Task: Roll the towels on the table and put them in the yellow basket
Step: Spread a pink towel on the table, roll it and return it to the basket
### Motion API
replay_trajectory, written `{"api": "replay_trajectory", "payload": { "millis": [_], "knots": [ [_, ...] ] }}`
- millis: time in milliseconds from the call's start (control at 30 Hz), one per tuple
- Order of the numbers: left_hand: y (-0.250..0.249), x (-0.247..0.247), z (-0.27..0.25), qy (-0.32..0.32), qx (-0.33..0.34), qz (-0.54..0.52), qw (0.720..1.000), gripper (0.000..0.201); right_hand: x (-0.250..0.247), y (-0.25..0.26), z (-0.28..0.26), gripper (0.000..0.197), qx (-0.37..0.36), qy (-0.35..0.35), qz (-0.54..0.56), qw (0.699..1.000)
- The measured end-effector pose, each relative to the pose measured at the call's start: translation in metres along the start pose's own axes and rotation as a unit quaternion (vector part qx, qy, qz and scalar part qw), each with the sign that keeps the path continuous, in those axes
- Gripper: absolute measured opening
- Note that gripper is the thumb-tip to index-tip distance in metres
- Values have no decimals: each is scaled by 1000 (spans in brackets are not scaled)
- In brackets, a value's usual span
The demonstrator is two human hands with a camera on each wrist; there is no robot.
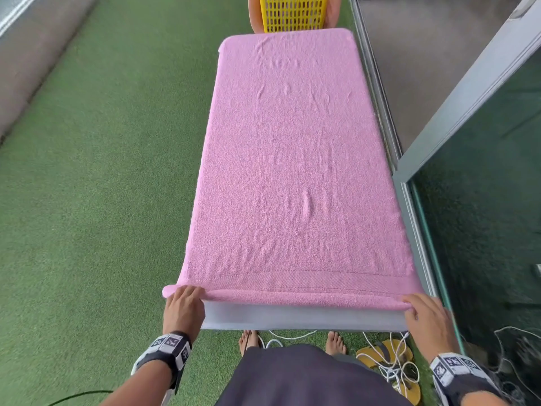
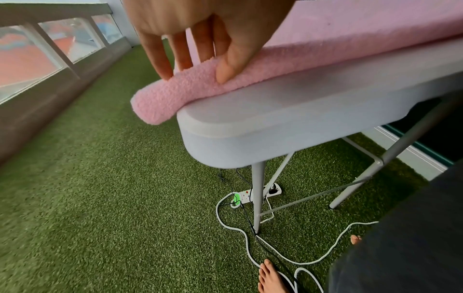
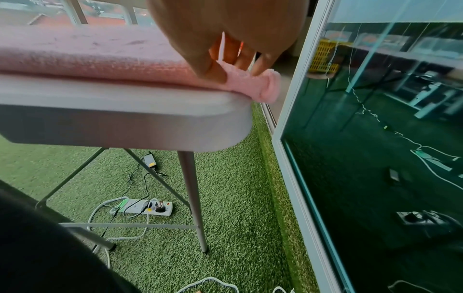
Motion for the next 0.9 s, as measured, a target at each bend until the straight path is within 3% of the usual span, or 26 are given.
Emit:
{"api": "replay_trajectory", "payload": {
  "millis": [67,167,267,333,433,500,700,833,900],
  "knots": [
    [-5,-7,-1,15,2,26,1000,13,-9,1,5,25,-7,-10,-27,1000],
    [-7,-4,4,52,-9,54,997,28,-14,4,12,33,-8,-3,-46,999],
    [-7,-6,10,22,-23,56,998,7,-16,0,16,12,16,-8,-61,998],
    [-9,-4,10,-4,-11,39,999,25,-15,4,17,22,22,6,-55,998],
    [-17,4,3,8,64,-28,998,53,-7,18,10,31,-25,44,1,999],
    [-12,12,-1,13,73,-31,997,59,-6,20,6,36,-52,52,-13,997],
    [-5,15,10,-5,59,-78,995,46,-2,8,16,37,1,37,25,999],
    [-12,2,12,10,56,-42,998,20,-8,5,28,14,-5,58,-27,998],
    [-13,3,14,61,41,21,997,32,-9,7,31,33,-20,92,-88,992]
  ]
}}
Point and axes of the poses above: each hand's wrist, its own z-axis towards the middle knuckle, its own x-axis out of the palm, y = z × x, the point moved 5 cm from there along z, towards the middle knuckle, and after that the axes turned 10 degrees about -z, right-handed, at the moved point
